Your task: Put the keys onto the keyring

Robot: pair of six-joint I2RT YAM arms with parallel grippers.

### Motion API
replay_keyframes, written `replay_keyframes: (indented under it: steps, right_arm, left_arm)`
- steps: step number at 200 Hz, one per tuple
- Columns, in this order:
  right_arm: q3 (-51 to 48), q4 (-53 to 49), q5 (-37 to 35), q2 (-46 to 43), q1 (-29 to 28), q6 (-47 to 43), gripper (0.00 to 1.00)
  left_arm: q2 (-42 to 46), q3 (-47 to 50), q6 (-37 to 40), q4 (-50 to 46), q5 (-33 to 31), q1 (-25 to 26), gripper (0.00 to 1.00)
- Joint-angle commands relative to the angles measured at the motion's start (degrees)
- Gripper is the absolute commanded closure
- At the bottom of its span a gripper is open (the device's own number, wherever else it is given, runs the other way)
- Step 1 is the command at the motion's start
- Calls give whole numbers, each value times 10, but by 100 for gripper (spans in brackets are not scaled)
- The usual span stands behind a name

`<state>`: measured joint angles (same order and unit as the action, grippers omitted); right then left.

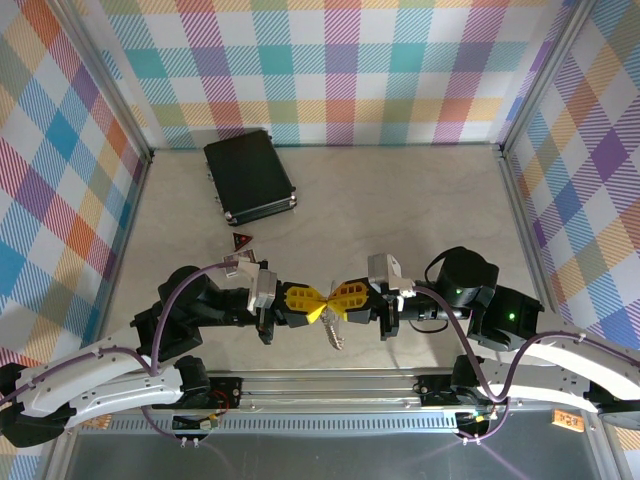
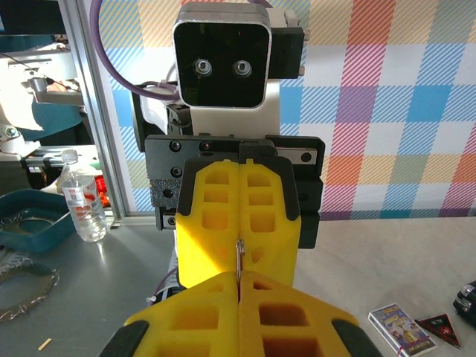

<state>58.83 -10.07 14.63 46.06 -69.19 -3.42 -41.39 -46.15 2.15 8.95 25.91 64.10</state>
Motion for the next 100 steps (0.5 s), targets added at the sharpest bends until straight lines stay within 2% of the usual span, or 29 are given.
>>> replay_keyframes:
  steps: [1,15,37,53,100]
  right_arm:
    - [16,-10,0,7,-3,-7,100]
    - [34,-46,-14,9,-3,-18,100]
    - [68,-122,-48,15,-3,-60,100]
    - [103,-193,-70,28,-3,-82,100]
    - [216,-382,-112,105,-4,-124,100]
  left_arm:
    - [5,-3,6,4,-6,4,100]
    - [7,-11,17,-26,-21,4,99]
    - [9,-27,45,-94,-49,4,81]
    - [10,-42,66,-145,-68,4,73]
    - [-2,-84,115,-244,-111,4,71]
